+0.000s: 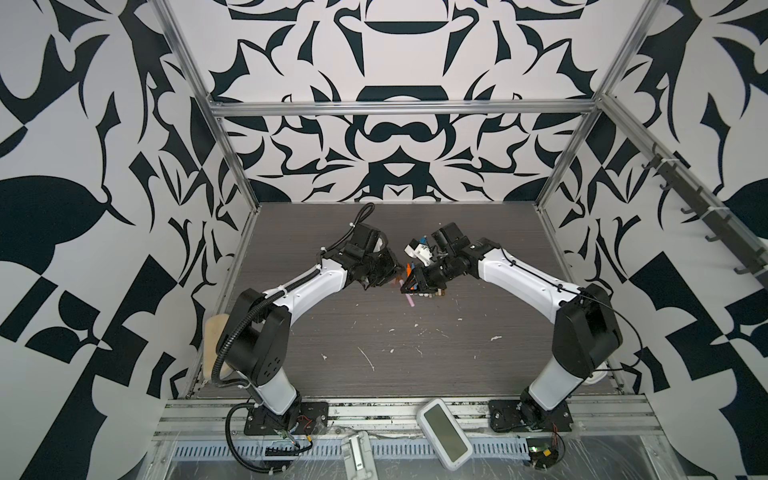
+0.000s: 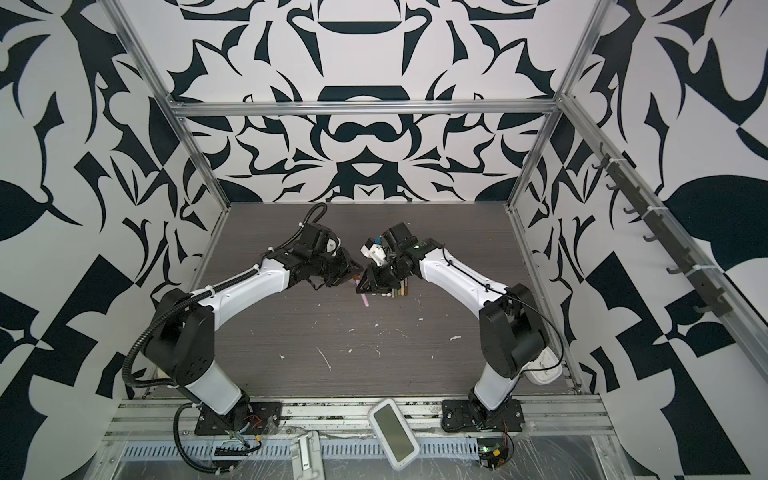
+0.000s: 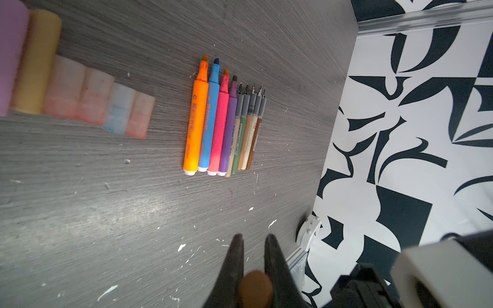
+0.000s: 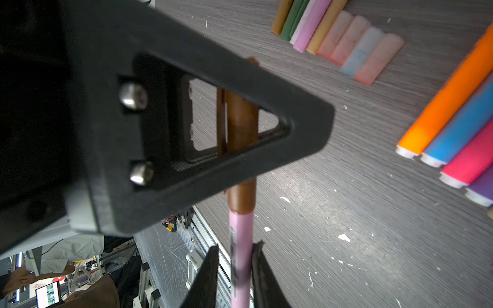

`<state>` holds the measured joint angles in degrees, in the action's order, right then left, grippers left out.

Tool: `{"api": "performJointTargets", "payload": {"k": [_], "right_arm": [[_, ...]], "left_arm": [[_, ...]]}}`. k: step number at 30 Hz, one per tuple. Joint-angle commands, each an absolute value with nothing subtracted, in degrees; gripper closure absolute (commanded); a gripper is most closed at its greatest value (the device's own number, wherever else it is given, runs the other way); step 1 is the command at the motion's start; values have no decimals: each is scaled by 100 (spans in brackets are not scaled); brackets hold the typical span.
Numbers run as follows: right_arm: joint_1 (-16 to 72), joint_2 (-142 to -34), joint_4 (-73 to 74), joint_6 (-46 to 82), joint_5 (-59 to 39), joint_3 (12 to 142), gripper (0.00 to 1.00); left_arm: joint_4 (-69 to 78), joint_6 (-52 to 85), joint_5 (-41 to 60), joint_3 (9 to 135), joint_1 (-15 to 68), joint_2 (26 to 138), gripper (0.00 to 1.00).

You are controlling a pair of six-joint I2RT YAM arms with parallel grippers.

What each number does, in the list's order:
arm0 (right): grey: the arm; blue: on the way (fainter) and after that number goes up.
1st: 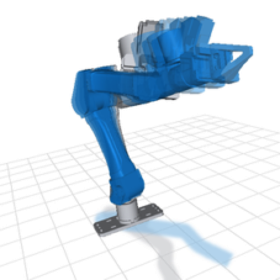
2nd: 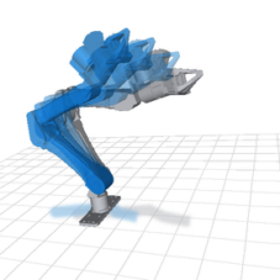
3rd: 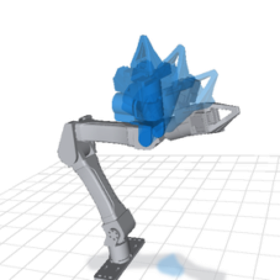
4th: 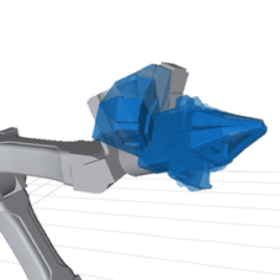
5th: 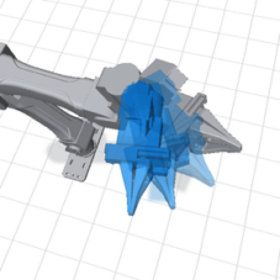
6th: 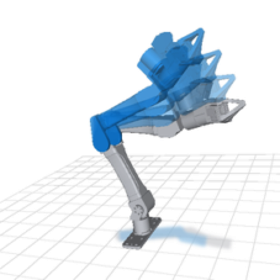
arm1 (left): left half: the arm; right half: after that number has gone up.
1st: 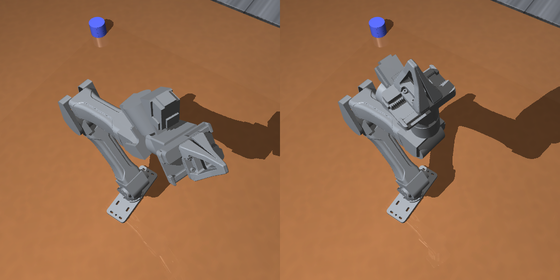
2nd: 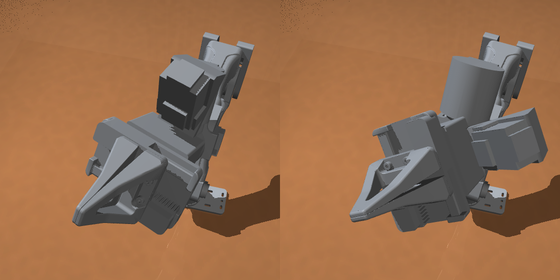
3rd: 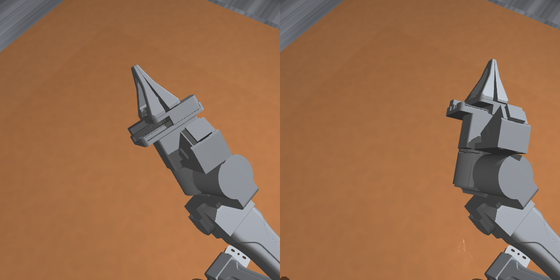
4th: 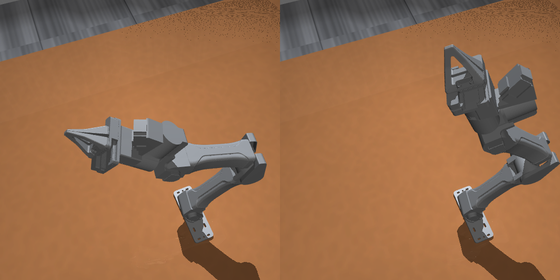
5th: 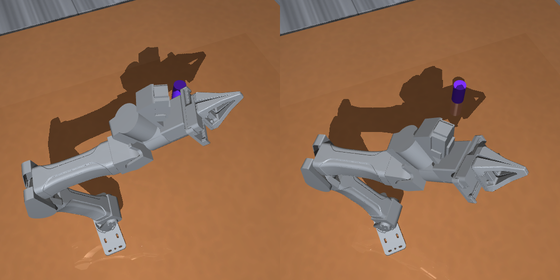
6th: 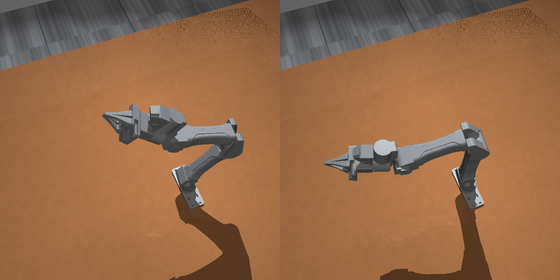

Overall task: Open the pen caps
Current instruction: 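Pull the brown cap off with the left gripper while the right draws back, then carry the brown cap to the caps while the right holds the pen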

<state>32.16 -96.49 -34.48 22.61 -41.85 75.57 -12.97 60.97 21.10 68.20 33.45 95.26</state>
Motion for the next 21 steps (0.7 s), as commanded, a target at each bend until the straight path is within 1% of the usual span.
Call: {"api": "performJointTargets", "payload": {"k": [1, 3, 7, 8, 13, 14, 16, 18, 20, 21], "right_arm": [[3222, -9620, -3436, 2224, -4371, 7541, 76], [3225, -9633, -3469, 2196, -4369, 7550, 77], [3224, -9624, -3491, 2174, -4344, 7561, 96], [3224, -9608, -3522, 2169, -4310, 7561, 100], [3223, -9455, -3662, 2110, -4152, 7438, 100], [3239, -9360, -3675, 2114, -4171, 7328, 100], [3341, -9063, -3743, 2058, -4110, 6991, 100], [3569, -8661, -3898, 1871, -3903, 6548, 100], [3665, -8279, -3895, 1867, -3899, 6086, 100], [3661, -8071, -3834, 1916, -3918, 5857, 100]], "left_arm": [[-1188, 6213, 2149, 6985, 3357, 9594, 100], [-1169, 6238, 2153, 6996, 3357, 9612, 100], [-1169, 6254, 2138, 6996, 3357, 9615, 100], [-1169, 6262, 2148, 7000, 3357, 9615, 100], [-938, 6555, 2190, 6836, 3244, 9589, 100], [-845, 6583, 2254, 6844, 3089, 9636, 100], [-1053, 6313, 2513, 7278, 2472, 9882, 100], [-1880, 5782, 2698, 8281, 1558, 10413, 100], [-2471, 5533, 2796, 9190, 873, 10885, 100], [-2587, 5436, 2861, 9544, 674, 11051, 100]]}}
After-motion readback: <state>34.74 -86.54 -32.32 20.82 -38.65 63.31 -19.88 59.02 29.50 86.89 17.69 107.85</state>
